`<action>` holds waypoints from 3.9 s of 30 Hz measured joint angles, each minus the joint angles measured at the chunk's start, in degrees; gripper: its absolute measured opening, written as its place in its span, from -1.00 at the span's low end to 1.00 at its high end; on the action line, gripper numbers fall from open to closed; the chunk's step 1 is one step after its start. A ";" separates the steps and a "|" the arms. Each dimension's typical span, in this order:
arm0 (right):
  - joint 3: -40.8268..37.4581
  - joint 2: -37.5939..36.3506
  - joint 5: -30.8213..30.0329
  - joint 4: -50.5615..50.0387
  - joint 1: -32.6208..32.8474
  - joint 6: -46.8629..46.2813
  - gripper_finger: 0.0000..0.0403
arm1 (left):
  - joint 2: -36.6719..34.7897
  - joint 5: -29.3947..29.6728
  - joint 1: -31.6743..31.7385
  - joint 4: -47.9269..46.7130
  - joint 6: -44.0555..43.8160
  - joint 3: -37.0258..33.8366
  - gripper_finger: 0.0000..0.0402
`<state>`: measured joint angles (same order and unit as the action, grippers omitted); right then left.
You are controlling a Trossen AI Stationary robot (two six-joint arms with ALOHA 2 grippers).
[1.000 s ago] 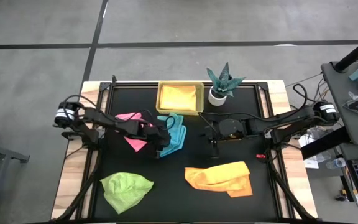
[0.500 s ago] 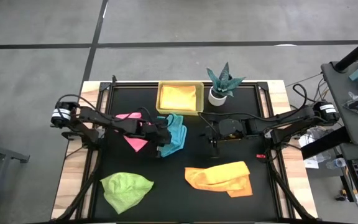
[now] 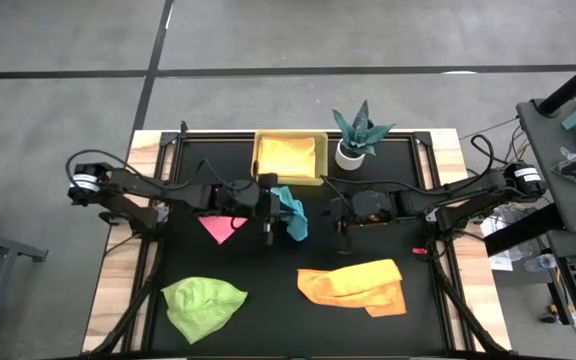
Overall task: Fold microfiber towels
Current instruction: Fold the blue microfiber cloth
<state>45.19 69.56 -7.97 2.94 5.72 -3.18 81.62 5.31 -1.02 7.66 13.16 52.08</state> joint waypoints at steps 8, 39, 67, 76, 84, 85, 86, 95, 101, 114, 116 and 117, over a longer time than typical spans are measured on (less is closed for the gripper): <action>-0.10 0.00 -2.41 5.05 -0.07 0.04 -0.04 | 1.31 3.10 0.02 2.83 -0.81 -0.11 -1.00; 0.24 1.90 17.61 -19.86 1.83 0.66 -0.96 | 2.91 -10.00 -0.02 7.78 -1.81 -1.10 -0.45; -0.37 3.32 9.11 -31.93 5.40 -7.05 -0.96 | 14.21 -9.21 7.01 -13.91 -4.56 -2.60 -0.23; -0.37 3.32 9.07 -31.65 5.40 -7.06 -0.96 | 14.19 -13.91 6.97 -13.72 -5.37 -2.67 -0.12; -0.37 3.32 8.95 -31.27 5.40 -6.63 -0.96 | 14.86 -14.87 6.97 -14.07 -5.21 -2.82 -0.46; -0.37 3.31 8.92 -31.26 5.40 -6.63 -0.96 | 14.88 -14.90 6.95 -14.16 -5.09 -2.82 -0.54; -0.37 3.32 8.88 -31.26 5.40 -6.63 -0.96 | 14.86 -14.91 6.95 -14.38 -4.90 -2.82 -0.62; 0.61 2.54 7.13 -31.34 5.40 -4.60 -0.96 | 10.00 -14.15 6.91 -16.77 -1.56 -2.28 -0.99; 1.01 -2.73 -1.98 -31.25 5.53 -4.02 -0.96 | -1.88 -9.07 6.16 -23.20 -0.64 -2.15 -1.00; 4.43 -20.12 -15.78 -30.85 6.99 -5.03 -0.96 | -28.04 0.08 5.16 -24.13 3.79 -2.17 -1.00; 5.59 -20.84 -15.53 -31.64 7.02 -3.21 -0.96 | -29.19 1.30 5.18 -23.71 4.59 -2.17 -1.00; 6.11 -21.05 -16.45 -31.50 7.02 -2.94 -0.96 | -29.36 1.32 5.18 -22.65 4.92 -2.17 -1.00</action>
<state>51.30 48.51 -24.41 -28.56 12.73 -6.11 52.26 6.63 4.16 -14.99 18.07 49.91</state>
